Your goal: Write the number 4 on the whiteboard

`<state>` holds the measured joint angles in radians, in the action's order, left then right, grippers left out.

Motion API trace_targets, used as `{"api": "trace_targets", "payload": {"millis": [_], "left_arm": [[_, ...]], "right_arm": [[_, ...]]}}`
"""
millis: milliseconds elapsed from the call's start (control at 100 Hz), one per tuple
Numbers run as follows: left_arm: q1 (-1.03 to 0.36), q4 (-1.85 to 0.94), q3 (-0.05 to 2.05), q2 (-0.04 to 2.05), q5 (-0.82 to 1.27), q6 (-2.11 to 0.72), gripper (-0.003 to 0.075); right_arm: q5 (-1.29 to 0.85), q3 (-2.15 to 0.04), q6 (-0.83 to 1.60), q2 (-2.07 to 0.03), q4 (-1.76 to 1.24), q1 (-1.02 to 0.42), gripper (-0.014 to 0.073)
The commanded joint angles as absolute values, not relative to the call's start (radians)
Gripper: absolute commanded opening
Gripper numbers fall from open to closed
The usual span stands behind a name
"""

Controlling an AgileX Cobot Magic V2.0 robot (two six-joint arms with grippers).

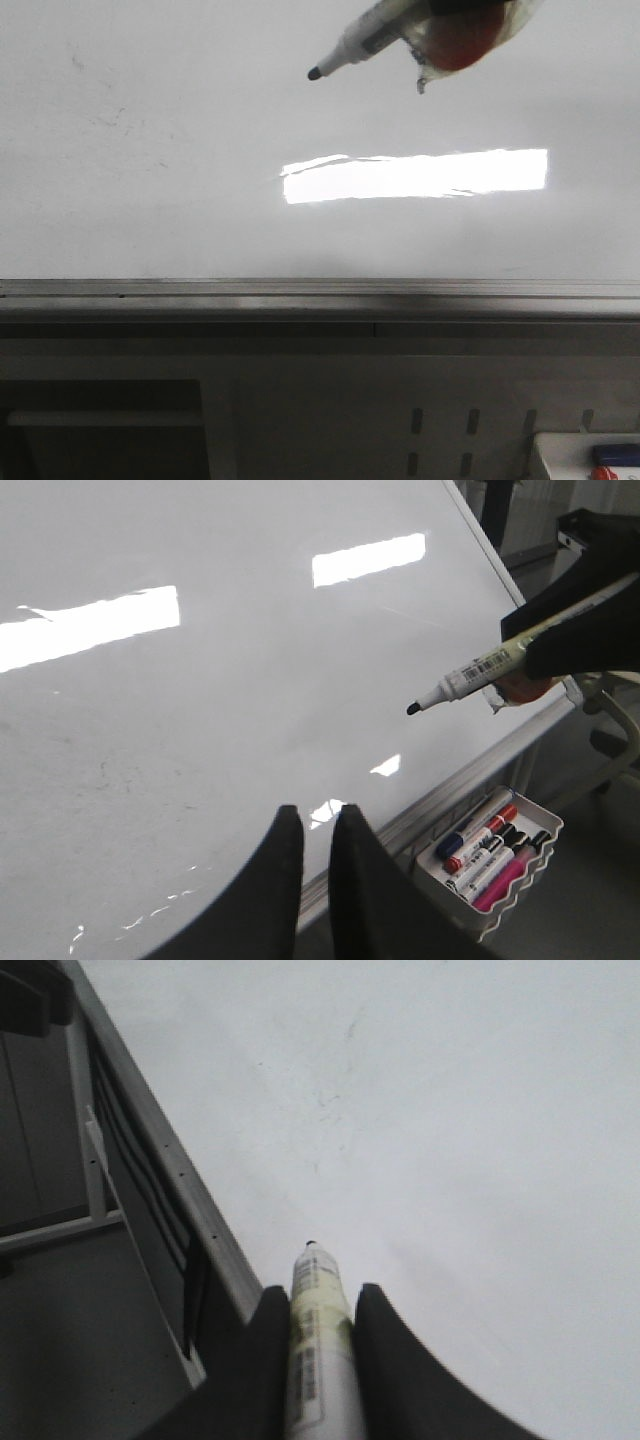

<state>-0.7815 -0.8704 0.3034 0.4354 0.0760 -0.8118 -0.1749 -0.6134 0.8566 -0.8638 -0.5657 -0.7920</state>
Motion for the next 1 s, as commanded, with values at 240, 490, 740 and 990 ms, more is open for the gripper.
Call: {"api": "trace_targets", "payload": {"millis": [240, 490, 740, 990], "left_arm": [[-0.786, -0.905, 0.319, 0.432, -0.02, -0.794, -0.002], [-0.786, -0.944, 0.319, 0.432, -0.013, -0.794, -0.002], [-0.786, -0.957, 0.319, 0.432, -0.013, -0.794, -0.002], [-0.786, -0.957, 0.319, 0.432, -0.013, -0.794, -0.002]], "right_arm": [[0.177, -0.63, 0.856, -0.997, -0.572, -0.778, -0.006], [0.27, -0.63, 0.856, -1.112, -0.609, -0.778, -0.006], [0.319, -0.63, 0.856, -1.131, -0.715, -0.734, -0.006], [0.203, -0.63, 0.856, -1.135, -0.731, -0.691, -0.006]]}}
